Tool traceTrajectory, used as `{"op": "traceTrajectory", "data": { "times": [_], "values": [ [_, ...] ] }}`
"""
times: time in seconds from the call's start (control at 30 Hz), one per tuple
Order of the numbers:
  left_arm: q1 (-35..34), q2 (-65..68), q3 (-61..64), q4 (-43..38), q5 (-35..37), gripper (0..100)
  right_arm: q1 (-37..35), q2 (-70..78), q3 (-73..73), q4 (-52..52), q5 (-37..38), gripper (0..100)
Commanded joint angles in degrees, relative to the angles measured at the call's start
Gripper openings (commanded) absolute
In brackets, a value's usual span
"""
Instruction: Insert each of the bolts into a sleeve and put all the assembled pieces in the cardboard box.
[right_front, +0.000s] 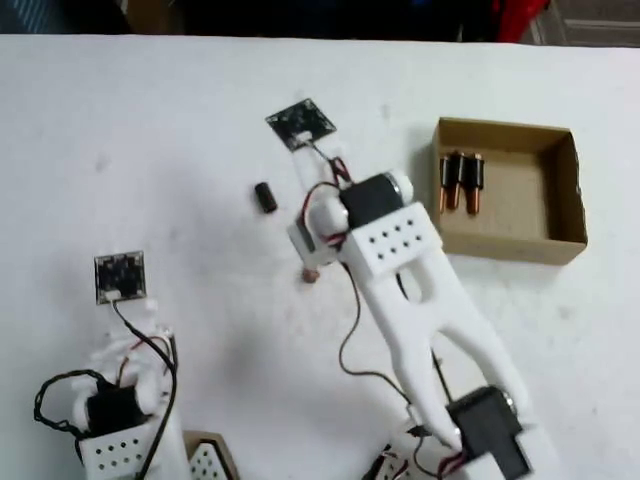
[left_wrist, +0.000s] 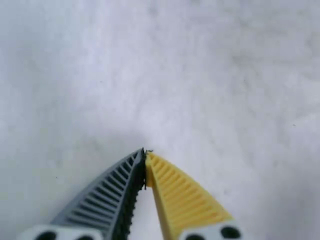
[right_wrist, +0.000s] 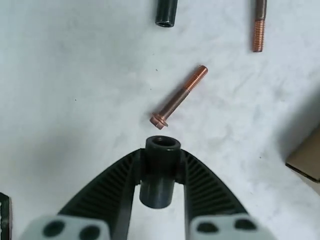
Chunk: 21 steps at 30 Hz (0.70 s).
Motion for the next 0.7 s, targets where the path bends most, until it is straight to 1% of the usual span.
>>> {"op": "traceTrajectory", "data": {
  "times": [0.0,0.13,0.23,0.43,0.67],
  "values": [
    [-0.31,-0.66,-0.09,0.35,-0.18,2,0.92,-5.05,2.02,0.13,4.22,3.8],
    [-0.31,-0.66,-0.09,0.35,-0.18,2,1.19,-7.43,10.99,-5.76,7.82,3.8],
    [-0.31,-0.66,-0.09,0.35,-0.26,2,3.3,-9.54,17.67,-11.82,8.26,3.8],
    [-0.31,-0.66,-0.09,0.35,-0.26,2,8.13,-12.53,28.92,-19.65,14.24,3.9],
    [-0.31,-0.66,-0.09,0.35,-0.35,2,12.88,-12.44,37.71,-25.36,15.21,4.2]
  ]
}}
